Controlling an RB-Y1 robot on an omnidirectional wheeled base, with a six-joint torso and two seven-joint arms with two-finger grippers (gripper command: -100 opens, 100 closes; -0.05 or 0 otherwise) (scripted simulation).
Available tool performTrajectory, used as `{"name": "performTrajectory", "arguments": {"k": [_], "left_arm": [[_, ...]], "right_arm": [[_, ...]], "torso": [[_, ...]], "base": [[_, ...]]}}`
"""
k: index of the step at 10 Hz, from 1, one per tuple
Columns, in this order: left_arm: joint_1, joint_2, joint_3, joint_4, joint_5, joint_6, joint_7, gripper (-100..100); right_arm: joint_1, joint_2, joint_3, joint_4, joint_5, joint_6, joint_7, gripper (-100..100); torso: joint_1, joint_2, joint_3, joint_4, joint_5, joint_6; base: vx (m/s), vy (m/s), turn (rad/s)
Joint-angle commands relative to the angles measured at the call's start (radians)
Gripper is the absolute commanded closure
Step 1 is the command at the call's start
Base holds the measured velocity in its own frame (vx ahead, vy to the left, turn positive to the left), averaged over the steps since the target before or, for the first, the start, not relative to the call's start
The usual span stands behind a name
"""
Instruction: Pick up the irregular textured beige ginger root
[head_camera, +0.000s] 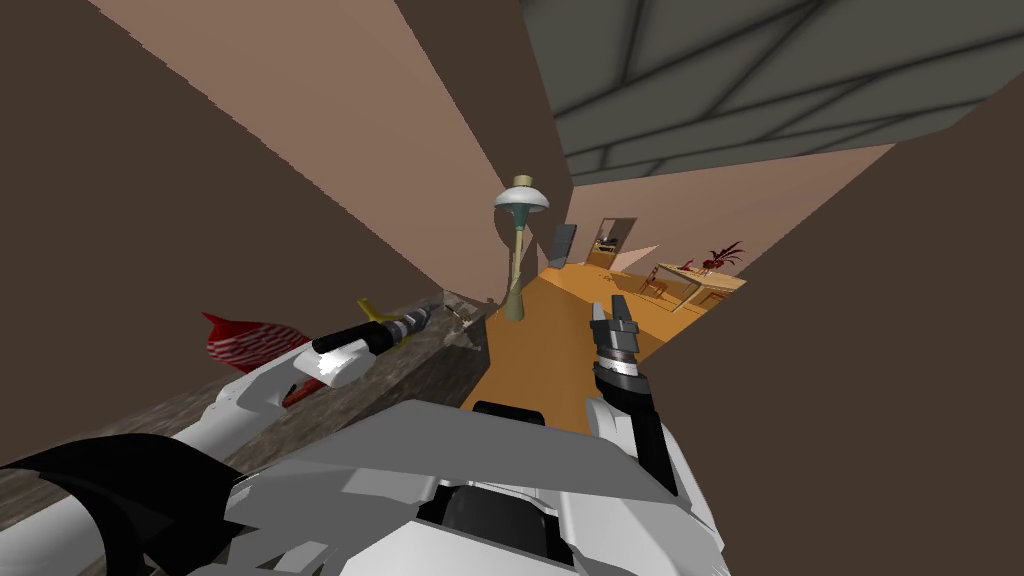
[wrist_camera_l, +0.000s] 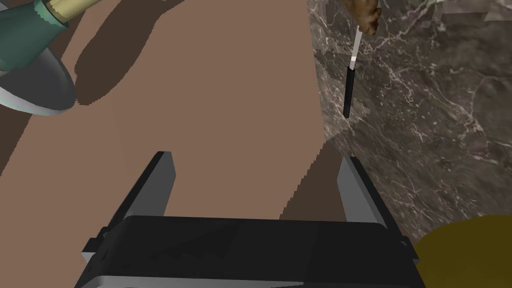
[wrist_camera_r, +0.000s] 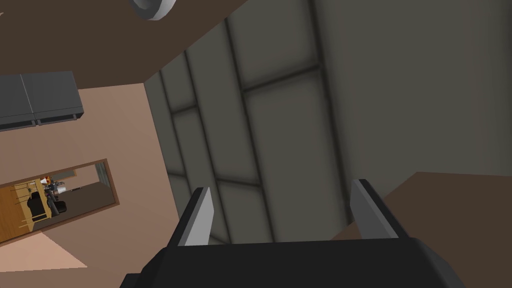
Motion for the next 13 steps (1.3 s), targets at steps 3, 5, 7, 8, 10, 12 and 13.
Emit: {"name": "performTrajectory", "arguments": {"k": [3,5,7,8,10,12,13], "left_arm": [[0.021,0.053,0.003,0.007,0.074,0.105,-0.012,-100],[0.029,0.071,0.001,0.011,0.105,0.143,-0.016,-100],[0.037,0.086,-0.002,0.014,0.136,0.195,-0.02,-100],[0.045,0.1,-0.006,0.018,0.166,0.223,-0.023,-100],[0.053,0.111,-0.011,0.022,0.195,0.272,-0.026,-100],[0.061,0.121,-0.016,0.025,0.223,0.314,-0.029,-100],[0.07,0.129,-0.021,0.029,0.25,0.338,-0.031,-100]], "right_arm": [[0.0,0.0,0.0,0.0,0.0,0.0,0.0,0],[0.0,0.0,0.0,0.0,0.0,0.0,0.0,0],[0.0,0.0,0.0,0.0,0.0,0.0,0.0,0],[0.0,0.0,0.0,0.0,0.0,0.0,0.0,0],[0.0,0.0,0.0,0.0,0.0,0.0,0.0,0],[0.0,0.0,0.0,0.0,0.0,0.0,0.0,0],[0.0,0.0,0.0,0.0,0.0,0.0,0.0,0]], "torso": [[0.001,-0.001,0.0,0.0,0.0,0.0],[0.0,-0.001,-0.001,0.0,0.0,0.0],[0.0,-0.001,-0.001,0.0,0.0,0.0],[0.0,-0.002,-0.001,0.0,0.0,0.0],[0.001,-0.005,-0.003,-0.001,0.0,0.0],[0.0,-0.003,-0.002,-0.001,0.0,0.0],[0.0,-0.003,-0.002,-0.001,0.0,0.0]], "base": [[0.068,0.009,-0.024],[0.072,-0.001,-0.016],[0.078,-0.001,-0.023],[0.157,0.016,-0.046],[0.12,0.007,-0.019],[0.093,0.001,-0.019],[0.165,-0.004,-0.049]]}}
